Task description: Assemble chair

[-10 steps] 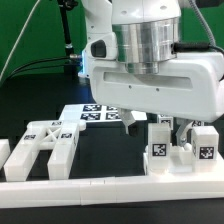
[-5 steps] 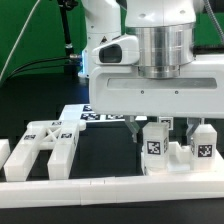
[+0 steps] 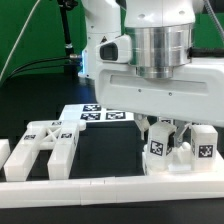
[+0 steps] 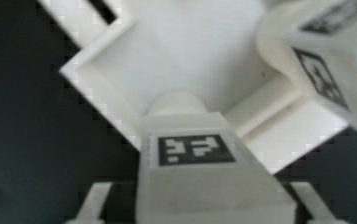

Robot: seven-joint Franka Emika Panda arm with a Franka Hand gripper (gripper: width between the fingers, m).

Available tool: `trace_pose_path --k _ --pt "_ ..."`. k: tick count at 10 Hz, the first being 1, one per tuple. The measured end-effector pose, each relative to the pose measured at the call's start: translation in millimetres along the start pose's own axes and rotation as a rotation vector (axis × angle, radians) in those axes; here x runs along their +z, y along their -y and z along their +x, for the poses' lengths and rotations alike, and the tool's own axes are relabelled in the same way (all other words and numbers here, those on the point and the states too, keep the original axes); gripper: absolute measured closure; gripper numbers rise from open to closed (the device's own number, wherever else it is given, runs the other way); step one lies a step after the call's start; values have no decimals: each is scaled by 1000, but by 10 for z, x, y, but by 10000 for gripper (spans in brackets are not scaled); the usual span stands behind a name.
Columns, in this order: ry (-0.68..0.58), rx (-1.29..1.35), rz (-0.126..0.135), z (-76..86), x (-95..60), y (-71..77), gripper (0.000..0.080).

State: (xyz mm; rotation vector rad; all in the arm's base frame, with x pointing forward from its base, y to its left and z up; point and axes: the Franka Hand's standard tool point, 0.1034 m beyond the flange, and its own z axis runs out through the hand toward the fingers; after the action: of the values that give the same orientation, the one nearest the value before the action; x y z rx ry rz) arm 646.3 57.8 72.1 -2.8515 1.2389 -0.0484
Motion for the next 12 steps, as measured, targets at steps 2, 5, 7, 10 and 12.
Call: trace_pose_path --k 2,5,7,10,12 --pt "32 365 13 17 13 -5 510" --pt "63 754 60 23 22 28 510" --pt "60 722 59 24 26 25 400" --pt "24 183 74 101 15 -3 172" --pt "1 10 82 109 -3 -23 154"
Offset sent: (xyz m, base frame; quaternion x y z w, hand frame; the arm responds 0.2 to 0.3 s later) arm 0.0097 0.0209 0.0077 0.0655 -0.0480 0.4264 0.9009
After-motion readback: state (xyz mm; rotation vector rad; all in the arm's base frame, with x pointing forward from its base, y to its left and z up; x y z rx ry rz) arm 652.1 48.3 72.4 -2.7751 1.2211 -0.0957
